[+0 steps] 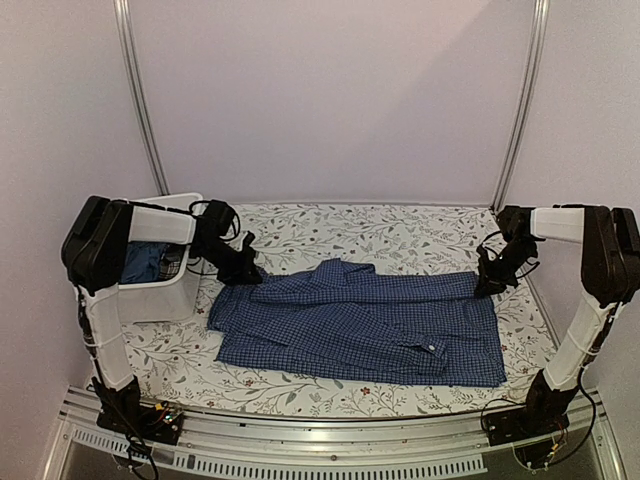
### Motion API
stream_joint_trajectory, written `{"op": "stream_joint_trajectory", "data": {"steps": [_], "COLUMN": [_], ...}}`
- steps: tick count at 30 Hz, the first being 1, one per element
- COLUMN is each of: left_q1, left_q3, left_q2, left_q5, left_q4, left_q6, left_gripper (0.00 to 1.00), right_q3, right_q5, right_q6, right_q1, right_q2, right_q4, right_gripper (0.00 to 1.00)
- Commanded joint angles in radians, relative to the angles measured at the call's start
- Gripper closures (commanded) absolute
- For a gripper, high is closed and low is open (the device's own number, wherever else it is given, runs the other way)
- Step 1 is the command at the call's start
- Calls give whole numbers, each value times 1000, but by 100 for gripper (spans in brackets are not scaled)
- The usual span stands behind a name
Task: Fold and stack the mixed laundry pile
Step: Adjust the rectangle-folded shirt at the center of the board.
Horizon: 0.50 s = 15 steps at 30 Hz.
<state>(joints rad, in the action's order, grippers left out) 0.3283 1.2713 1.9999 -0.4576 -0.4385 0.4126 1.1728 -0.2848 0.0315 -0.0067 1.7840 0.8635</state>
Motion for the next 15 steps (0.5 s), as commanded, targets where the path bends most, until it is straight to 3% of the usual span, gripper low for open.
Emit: {"op": "stream_joint_trajectory", "data": {"steps": [1, 6, 10, 15], "left_q1": [-23, -33, -65, -103], "left_q3": [85, 210, 227, 151], "left_q2": [39, 112, 164, 122], "left_q5": [-9, -19, -21, -47], "left_q4": [4, -15, 8, 62], "left_q6": [15, 11, 38, 61], "left_gripper": [100, 100, 100, 82], "right_q3": [-6, 6, -6, 8], "right_q5": [17, 46, 19, -26], "right_q6": [-6, -8, -20, -20], "right_q1": [0, -1, 0, -1], "right_q2": [-19, -51, -88, -108], "right_q4": [-11, -14, -41, -52], "right_gripper": [99, 100, 99, 75]}}
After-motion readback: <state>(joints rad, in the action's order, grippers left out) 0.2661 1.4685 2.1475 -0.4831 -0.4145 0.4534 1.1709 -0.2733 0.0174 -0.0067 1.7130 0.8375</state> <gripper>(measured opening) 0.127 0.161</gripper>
